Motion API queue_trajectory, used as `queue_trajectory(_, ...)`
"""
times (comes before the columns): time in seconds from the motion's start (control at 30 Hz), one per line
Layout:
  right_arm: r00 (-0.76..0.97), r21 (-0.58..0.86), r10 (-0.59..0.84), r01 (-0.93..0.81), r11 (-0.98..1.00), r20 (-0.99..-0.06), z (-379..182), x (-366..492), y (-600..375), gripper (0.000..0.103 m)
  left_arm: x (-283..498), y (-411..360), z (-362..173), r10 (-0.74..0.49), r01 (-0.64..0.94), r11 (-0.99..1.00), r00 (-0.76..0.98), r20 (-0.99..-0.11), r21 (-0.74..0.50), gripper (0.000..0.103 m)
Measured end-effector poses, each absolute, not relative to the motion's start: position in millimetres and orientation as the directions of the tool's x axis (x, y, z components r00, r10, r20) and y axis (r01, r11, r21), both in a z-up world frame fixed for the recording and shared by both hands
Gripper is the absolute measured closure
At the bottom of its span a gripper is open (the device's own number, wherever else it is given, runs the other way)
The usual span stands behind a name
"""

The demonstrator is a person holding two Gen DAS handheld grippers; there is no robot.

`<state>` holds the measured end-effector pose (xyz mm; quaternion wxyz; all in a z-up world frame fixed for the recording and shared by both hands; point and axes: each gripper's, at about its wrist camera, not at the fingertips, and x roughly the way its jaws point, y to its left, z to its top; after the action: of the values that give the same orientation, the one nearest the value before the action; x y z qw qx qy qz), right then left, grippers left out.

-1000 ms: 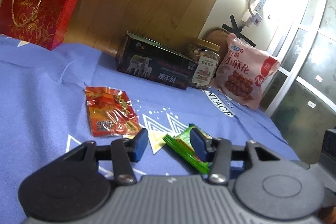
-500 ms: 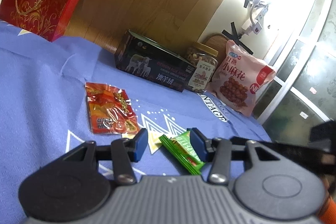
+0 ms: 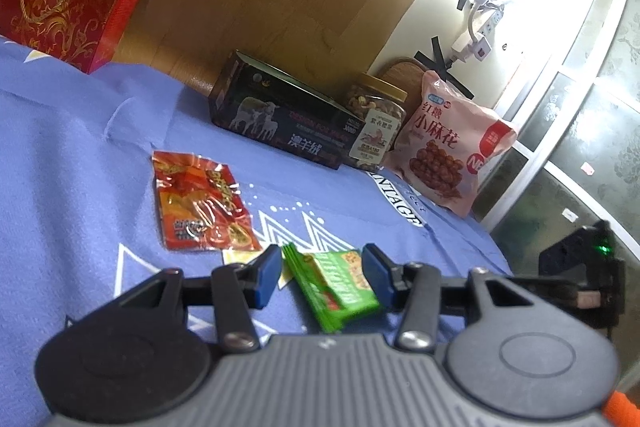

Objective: Organize snacks

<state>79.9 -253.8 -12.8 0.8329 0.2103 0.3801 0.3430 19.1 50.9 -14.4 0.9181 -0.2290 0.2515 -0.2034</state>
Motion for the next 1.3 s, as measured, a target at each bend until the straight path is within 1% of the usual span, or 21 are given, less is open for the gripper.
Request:
queue_trajectory(0.17, 0.474, 0.604, 0.746, -0.445, 0.661, -0.467, -16, 71, -250, 0.067, 19, 51, -15, -0.489, 0.257, 0.812, 0.790, -0.370, -0.524, 0.059)
queue_trajectory(0.27, 0.475, 0.649, 0.766, -0.426, 0.630, -0.432, -23, 73, -257, 0.068, 20, 52, -15, -0.491, 0.255, 0.809, 0.788, -0.372, -0.529, 0.059)
queue_trajectory(0.37, 0.470, 0.679, 0.778, -0.408, 0.610, -0.417, -26, 75, -261, 0.068, 21, 52, -15, -0.495, 0.256, 0.809, 0.784, -0.375, -0.530, 0.059)
queue_trajectory(1.3, 0.469, 0.681, 0.781, -0.412, 0.606, -0.412, -26, 75, -263, 0.068, 23, 51, -16, -0.497, 0.256, 0.809, 0.778, -0.383, -0.530, 0.059)
